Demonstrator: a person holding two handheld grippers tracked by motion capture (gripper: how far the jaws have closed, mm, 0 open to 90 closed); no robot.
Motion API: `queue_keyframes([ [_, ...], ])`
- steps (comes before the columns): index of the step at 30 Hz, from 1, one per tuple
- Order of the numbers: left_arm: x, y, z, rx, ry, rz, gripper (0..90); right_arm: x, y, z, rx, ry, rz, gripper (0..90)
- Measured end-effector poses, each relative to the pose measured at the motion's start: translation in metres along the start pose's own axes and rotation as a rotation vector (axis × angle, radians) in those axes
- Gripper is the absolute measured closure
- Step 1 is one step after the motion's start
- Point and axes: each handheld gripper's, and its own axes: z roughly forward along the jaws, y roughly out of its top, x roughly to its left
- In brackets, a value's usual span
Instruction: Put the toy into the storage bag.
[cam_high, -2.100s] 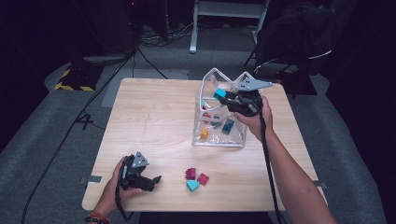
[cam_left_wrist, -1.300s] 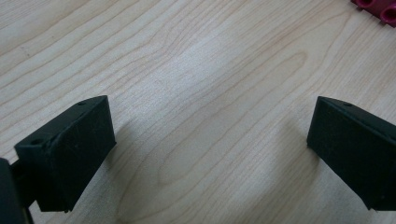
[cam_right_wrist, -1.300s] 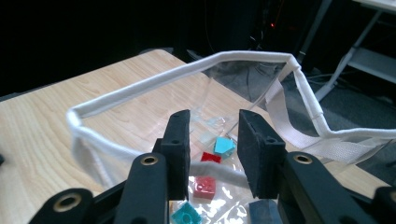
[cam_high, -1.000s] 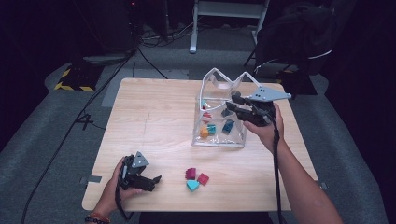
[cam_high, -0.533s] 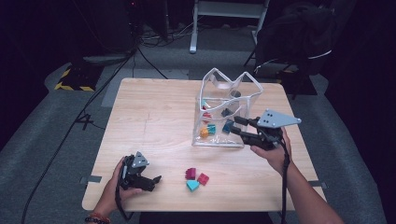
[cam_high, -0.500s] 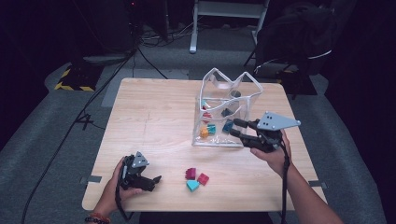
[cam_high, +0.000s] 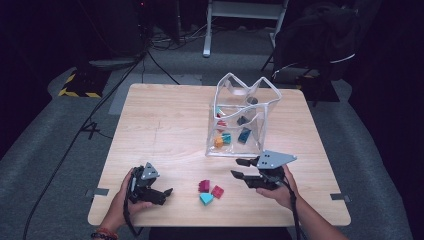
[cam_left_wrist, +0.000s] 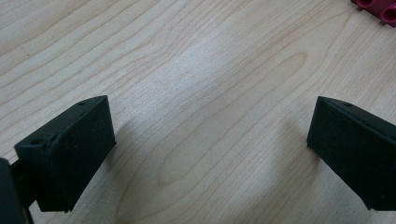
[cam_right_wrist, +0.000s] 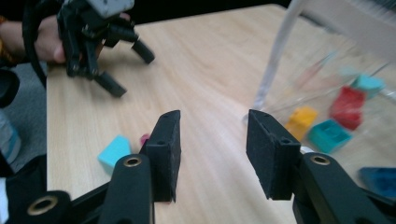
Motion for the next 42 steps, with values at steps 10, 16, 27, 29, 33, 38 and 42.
queue_keyframes([
  [10, 0.000, 0.000, 0.000, 0.000, 0.000, -0.001, 1.1, 0.022, -0.034, 0.039, 0.101, 0.089, 0.013, 50.5],
  [16, 0.000, 0.000, 0.000, 0.000, 0.000, 0.000, 1.1, 0.031, -0.047, 0.054, 0.142, 0.120, 0.007, 48.0],
  [27, 0.000, 0.000, 0.000, 0.000, 0.000, -0.001, 1.1, 0.030, -0.053, 0.073, 0.189, 0.097, 0.021, 45.1],
  [29, 0.000, 0.000, 0.000, 0.002, 0.002, 0.003, 1.1, 0.031, -0.053, 0.075, 0.199, 0.090, 0.013, 48.0],
  [33, 0.000, 0.000, 0.000, 0.001, -0.001, -0.001, 1.1, 0.030, -0.052, 0.074, 0.195, 0.067, 0.013, 58.2],
  [38, 0.000, 0.000, 0.000, 0.001, 0.001, 0.001, 1.1, 0.030, -0.052, 0.073, 0.199, 0.055, 0.014, 59.4],
  [42, 0.000, 0.000, 0.000, 0.000, 0.000, -0.001, 1.1, 0.025, -0.053, 0.070, 0.200, 0.063, 0.038, 59.5],
])
